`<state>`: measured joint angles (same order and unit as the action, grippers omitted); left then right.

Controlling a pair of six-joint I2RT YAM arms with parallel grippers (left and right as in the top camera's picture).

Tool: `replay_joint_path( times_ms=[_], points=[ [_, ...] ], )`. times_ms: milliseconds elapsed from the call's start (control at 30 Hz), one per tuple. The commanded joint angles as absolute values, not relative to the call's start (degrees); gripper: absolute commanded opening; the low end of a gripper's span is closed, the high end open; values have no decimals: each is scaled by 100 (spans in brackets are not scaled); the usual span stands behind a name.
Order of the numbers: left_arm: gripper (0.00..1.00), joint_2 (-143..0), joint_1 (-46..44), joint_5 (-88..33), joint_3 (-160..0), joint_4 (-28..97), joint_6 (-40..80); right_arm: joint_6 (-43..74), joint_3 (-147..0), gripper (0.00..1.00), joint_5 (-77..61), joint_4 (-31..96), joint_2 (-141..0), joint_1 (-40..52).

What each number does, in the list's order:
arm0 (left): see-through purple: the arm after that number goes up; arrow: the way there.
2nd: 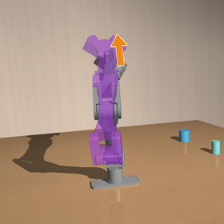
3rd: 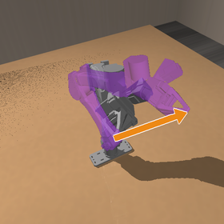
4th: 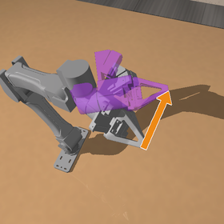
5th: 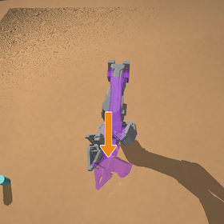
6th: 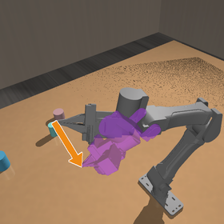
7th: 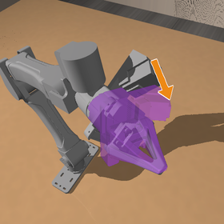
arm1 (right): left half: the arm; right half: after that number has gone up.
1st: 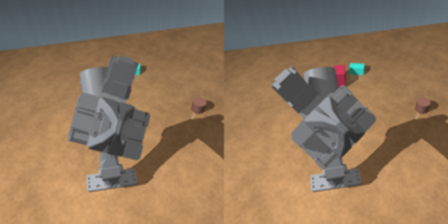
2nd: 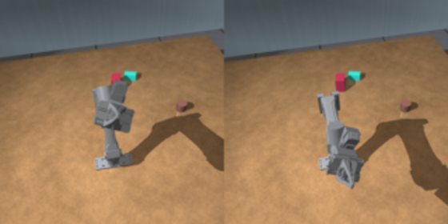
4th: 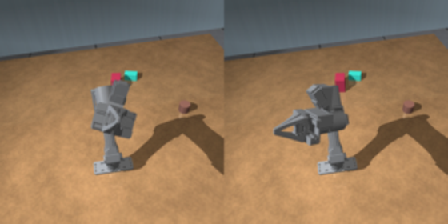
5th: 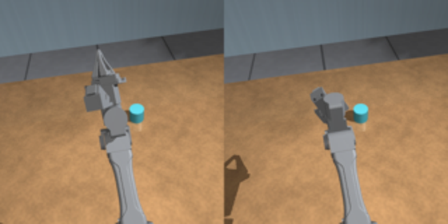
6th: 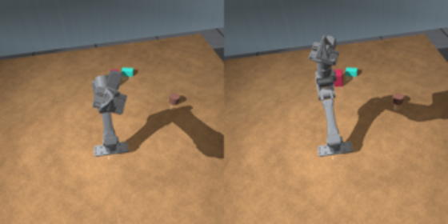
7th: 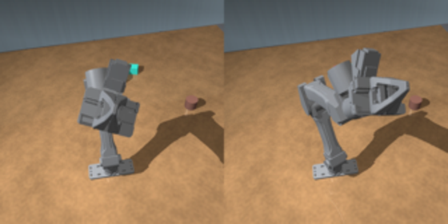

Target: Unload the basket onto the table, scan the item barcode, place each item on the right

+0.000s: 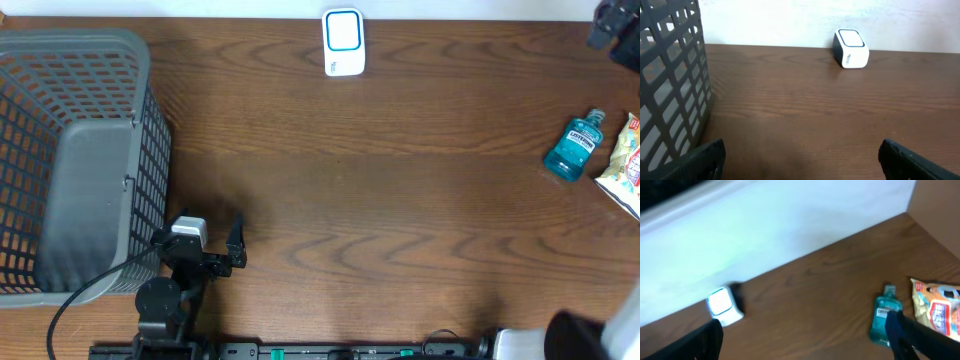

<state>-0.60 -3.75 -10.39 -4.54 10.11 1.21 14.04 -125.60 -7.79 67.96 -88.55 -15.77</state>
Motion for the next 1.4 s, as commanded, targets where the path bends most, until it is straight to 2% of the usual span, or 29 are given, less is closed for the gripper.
replay_joint_path(
  times_ms=[0, 667, 1133, 1367],
  points=[
    [98, -30, -355, -1111, -360, 1144, 47, 1302, -12580, 99, -1109, 7054, -8108, -1542],
    [98, -30, -355, -1111, -360, 1144, 47, 1243, -12578, 99, -1039, 9730, -5555, -1542],
    [98, -30, -355, -1111, -360, 1142, 47, 847, -12578, 99, -847, 9686, -4757, -1446],
    [98, -30, -355, -1111, -360, 1144, 47, 849, -12027, 99, -851, 8814, -4235, -1039]
  ],
)
